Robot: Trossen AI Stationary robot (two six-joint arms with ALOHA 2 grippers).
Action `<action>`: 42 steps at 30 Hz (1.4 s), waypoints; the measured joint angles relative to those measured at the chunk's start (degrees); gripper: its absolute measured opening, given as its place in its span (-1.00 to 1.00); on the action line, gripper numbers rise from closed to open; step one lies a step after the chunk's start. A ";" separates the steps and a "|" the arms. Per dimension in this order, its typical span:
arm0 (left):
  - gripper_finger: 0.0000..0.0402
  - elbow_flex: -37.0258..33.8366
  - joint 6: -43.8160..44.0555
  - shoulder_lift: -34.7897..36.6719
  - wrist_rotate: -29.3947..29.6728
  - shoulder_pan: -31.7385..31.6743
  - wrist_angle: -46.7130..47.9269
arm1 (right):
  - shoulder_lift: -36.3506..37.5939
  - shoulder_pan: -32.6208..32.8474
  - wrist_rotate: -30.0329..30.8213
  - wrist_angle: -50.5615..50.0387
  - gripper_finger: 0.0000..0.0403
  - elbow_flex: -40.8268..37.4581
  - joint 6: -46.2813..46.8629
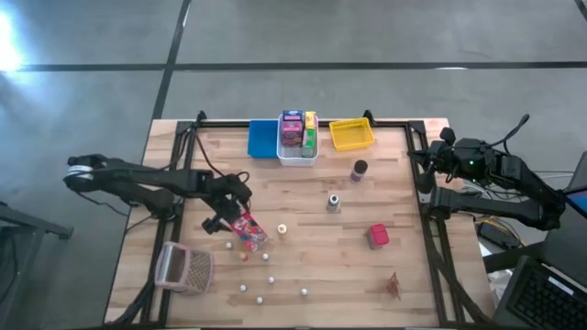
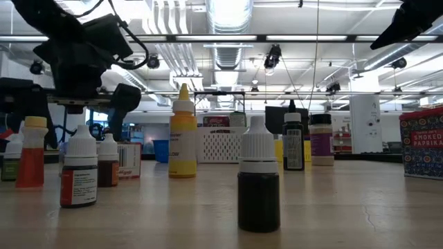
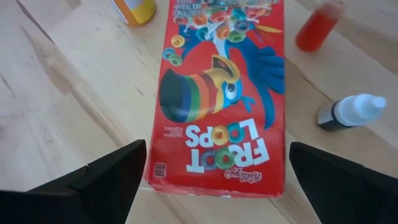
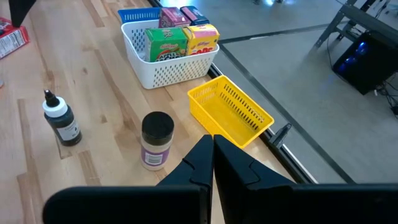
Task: Pick & Place Kitchen Items
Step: Put the red cereal box into the white bin
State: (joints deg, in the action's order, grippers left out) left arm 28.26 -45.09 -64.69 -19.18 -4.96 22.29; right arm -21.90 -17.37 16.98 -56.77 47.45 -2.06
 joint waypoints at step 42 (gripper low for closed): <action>0.85 -3.55 4.97 -6.22 -1.83 -0.97 -11.71 | -0.01 -0.01 -0.01 0.02 -0.96 0.01 -0.01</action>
State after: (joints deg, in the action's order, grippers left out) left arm 24.71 -40.12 -70.90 -21.02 -5.93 10.58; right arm -21.91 -17.38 16.97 -56.75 47.46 -2.06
